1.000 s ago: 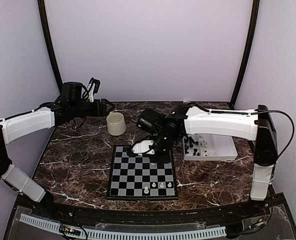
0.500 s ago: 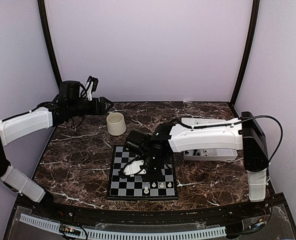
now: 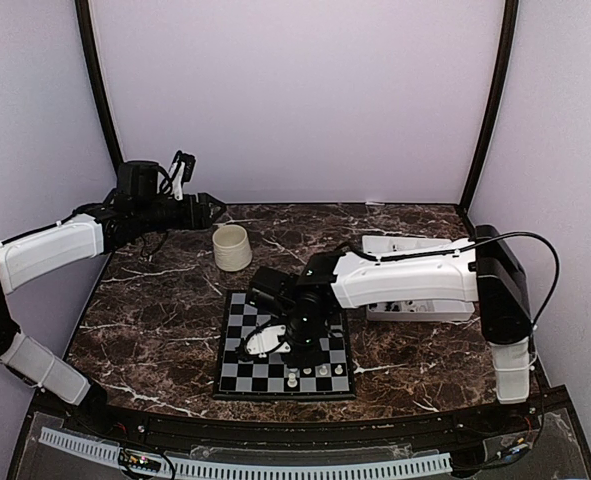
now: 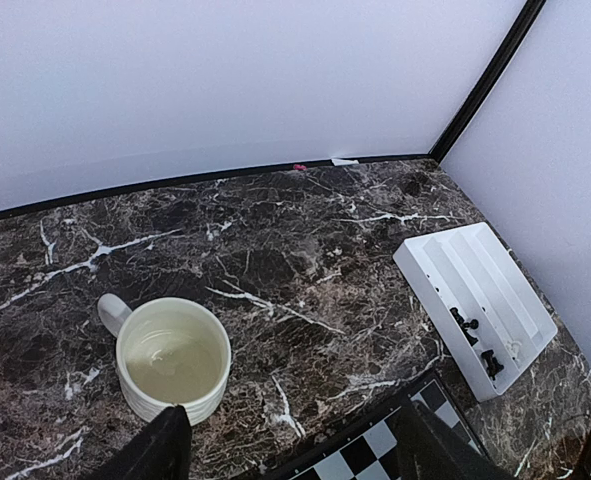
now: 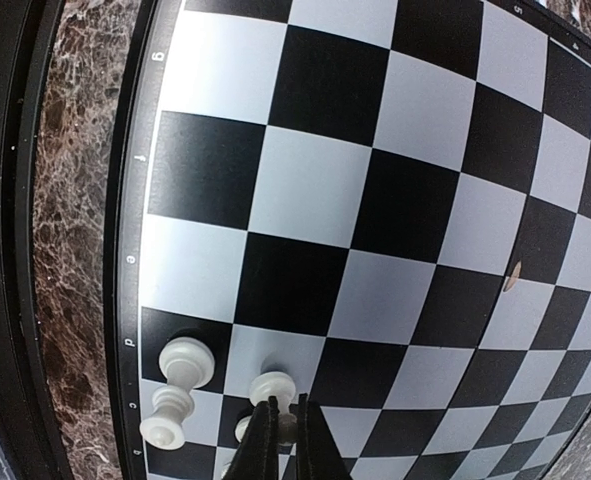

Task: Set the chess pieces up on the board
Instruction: Place the pawn on e2.

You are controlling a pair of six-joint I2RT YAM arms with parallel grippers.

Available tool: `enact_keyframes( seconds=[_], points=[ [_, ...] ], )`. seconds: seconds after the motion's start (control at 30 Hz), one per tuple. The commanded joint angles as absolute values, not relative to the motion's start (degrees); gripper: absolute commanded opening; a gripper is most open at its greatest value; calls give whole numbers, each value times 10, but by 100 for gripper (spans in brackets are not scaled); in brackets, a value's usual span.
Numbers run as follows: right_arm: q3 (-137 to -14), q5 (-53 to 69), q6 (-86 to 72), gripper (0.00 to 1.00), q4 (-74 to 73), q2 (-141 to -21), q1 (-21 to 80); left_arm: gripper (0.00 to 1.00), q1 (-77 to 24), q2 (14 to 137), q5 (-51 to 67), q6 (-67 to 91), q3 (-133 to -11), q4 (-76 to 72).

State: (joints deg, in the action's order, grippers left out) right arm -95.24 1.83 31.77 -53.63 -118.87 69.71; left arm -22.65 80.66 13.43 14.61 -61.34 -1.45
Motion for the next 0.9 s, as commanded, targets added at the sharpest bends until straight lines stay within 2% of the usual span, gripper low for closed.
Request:
enact_keyframes(
  seconds=[0.0,0.3,0.7,0.87],
  points=[
    [-967,29,311,5,-533,-1205,705,73,-227,785,135,139,-608,-7],
    [-969,24,311,6,-531,-1213,704,73,-227,784,135,138,-608,-7],
    [-972,24,309,19,-531,-1210,705,73,-227,787,136,136,-608,-7],
    [-974,24,308,20,-532,-1210,705,73,-227,788,137,135,-608,-7]
  ],
)
